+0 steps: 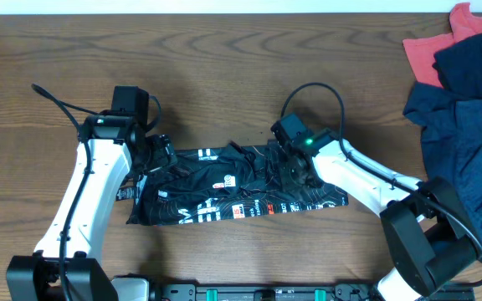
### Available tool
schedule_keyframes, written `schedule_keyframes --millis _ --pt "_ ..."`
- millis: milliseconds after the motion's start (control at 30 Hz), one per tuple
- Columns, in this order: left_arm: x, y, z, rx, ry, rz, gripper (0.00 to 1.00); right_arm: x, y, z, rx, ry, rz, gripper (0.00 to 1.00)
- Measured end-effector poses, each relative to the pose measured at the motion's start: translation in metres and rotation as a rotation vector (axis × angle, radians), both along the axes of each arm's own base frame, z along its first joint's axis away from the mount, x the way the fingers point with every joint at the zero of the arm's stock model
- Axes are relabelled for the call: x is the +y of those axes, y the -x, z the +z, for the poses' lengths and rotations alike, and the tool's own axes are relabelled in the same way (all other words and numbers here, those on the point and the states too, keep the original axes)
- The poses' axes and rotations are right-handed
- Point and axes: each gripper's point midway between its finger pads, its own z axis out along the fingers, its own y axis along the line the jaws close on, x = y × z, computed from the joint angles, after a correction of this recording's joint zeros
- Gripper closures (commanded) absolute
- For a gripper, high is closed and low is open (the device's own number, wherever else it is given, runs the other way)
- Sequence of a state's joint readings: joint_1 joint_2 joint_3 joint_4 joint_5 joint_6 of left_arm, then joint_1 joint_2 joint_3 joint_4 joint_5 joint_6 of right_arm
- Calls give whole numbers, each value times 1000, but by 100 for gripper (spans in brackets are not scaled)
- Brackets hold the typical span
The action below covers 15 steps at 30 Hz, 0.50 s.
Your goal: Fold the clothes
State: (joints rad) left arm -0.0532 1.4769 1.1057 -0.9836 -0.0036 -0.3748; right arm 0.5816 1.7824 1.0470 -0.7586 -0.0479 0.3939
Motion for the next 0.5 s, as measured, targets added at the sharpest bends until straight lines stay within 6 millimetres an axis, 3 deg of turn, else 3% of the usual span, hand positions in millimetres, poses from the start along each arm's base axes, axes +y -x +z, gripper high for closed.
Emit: schedule_keyframes --millis 67,133,233,333,433,500 --pt "0 0 0 1 0 0 7 3 6 -1 26 -20 9 94" --pt "0 0 0 2 0 0 7 8 11 -1 50 -54 22 93" --pt "0 1 0 2 0 0 7 22 21 2 99 -138 73 84" --pt "0 1 0 3 0 0 7 34 35 7 163 -220 144 81" --pt "0 1 0 3 0 0 5 37 48 10 217 -259 185 68" --pt "0 1 0 3 0 -1 3 37 51 11 225 -266 205 65"
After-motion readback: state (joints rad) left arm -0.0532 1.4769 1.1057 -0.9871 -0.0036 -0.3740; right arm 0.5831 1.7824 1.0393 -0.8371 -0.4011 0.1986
